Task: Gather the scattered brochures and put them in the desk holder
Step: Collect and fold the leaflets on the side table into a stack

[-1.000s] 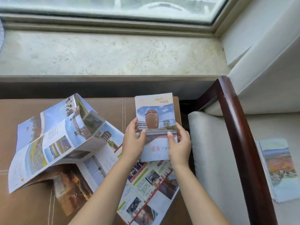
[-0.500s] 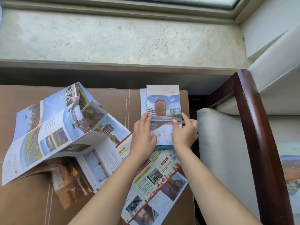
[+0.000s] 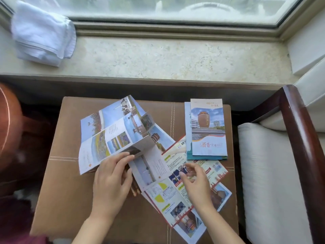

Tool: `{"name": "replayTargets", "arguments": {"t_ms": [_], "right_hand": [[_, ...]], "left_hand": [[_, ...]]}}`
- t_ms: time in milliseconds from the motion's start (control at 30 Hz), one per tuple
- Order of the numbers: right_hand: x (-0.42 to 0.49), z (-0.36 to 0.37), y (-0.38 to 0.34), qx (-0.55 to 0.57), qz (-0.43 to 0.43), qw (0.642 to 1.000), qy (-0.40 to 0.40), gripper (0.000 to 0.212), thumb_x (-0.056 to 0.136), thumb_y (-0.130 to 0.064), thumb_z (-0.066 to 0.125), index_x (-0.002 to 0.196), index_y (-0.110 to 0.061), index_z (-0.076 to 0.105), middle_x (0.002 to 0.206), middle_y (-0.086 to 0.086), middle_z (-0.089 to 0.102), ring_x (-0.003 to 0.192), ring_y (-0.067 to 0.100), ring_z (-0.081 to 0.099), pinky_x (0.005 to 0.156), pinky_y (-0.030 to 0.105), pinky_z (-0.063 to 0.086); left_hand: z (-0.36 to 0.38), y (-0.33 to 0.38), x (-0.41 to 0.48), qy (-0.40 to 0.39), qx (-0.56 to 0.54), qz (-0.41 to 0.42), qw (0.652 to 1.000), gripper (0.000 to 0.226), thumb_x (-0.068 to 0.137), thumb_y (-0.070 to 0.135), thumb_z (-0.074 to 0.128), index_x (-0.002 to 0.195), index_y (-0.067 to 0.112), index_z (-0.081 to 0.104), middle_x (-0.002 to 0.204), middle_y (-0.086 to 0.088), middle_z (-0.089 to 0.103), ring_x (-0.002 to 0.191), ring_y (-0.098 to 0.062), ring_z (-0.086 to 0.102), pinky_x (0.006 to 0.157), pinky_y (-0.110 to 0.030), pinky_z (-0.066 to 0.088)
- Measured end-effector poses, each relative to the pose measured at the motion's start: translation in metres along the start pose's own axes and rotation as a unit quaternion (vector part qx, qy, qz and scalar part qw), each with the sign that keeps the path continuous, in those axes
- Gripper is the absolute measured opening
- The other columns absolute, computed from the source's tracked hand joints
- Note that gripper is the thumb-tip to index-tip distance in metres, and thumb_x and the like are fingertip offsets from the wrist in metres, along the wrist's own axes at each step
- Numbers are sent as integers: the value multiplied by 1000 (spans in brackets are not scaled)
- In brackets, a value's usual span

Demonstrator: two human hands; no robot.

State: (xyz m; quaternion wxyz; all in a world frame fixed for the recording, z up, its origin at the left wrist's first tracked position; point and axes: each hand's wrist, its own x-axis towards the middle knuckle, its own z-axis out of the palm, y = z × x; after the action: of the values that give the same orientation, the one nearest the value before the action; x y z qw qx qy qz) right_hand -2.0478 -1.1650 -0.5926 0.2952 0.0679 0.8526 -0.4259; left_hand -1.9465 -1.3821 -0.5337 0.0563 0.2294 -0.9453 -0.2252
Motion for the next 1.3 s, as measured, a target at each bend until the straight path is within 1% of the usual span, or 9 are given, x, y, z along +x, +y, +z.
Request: {"name": "replayTargets", "arguments": {"t_ms": [167,300,400,500,700,833,1000,1133,1300], "right_hand": [[12,46,-32,-52,-56,994,-77,60,86,-28,67,139,-33,39,138,-5,42,123,14,44,101,33,42],[38,71,-69,-35,-107,987,-115,71,84,-30,68,146,-34,32,153,-5,28,141,16,25,115,38,27],[43,83,-88,-75,-160,978,-109,44,85,-30,68,127,-27,53,149,-5,38,139,16,28,110,33,26],[32,80,-99,-58,-212,973,-70,9,87,-24,65,88,-29,58,111,-11,64,116,18,53,91,33,43],[-11,58,-128,86,-265,949,-146,19,89,-17,64,84,-35,62,90,-20,68,91,-1,63,77,11,47],[-33,41,-151,96,-278,938,-185,7,89,-20,65,92,-26,67,92,-9,71,91,10,66,77,20,52],[-46,24,-158,11,-153,961,-231,33,87,-27,67,114,-43,58,93,-6,71,83,14,68,69,28,60],[-52,24,-138,31,7,957,-289,35,91,-12,59,114,-39,59,80,11,70,61,24,69,47,35,55],[-45,33,-119,164,111,943,-267,34,94,-1,45,112,-22,65,84,18,72,66,29,66,49,32,56]], "left_hand": [[-26,-54,15,-1,131,-28,991,79,72,35,78,141,22,42,142,-2,45,131,-25,41,104,-45,36],[-26,-76,25,3,102,6,995,52,78,25,76,127,19,60,127,1,63,111,-23,62,87,-40,51],[-28,-84,20,39,70,15,997,23,90,29,61,111,22,70,113,9,70,98,-18,68,77,-34,53],[-37,-90,14,35,37,2,999,26,92,36,50,107,26,69,105,12,71,96,-14,67,78,-30,51],[-62,-93,12,1,-54,-14,998,19,88,32,65,107,33,64,102,20,62,93,-6,62,77,-27,49],[-89,-91,14,-8,-166,-35,985,19,88,40,61,107,39,61,110,23,62,105,1,59,86,-18,45],[-107,-92,13,12,-138,-48,989,14,87,43,52,94,36,61,92,24,68,80,1,65,72,-30,52],[-104,-89,7,-9,-141,-57,988,15,85,44,54,97,38,60,94,30,67,83,8,65,74,-22,53],[-88,-87,-7,-80,-110,-27,990,13,89,38,61,101,41,60,94,30,68,88,11,62,75,-18,49]]}}
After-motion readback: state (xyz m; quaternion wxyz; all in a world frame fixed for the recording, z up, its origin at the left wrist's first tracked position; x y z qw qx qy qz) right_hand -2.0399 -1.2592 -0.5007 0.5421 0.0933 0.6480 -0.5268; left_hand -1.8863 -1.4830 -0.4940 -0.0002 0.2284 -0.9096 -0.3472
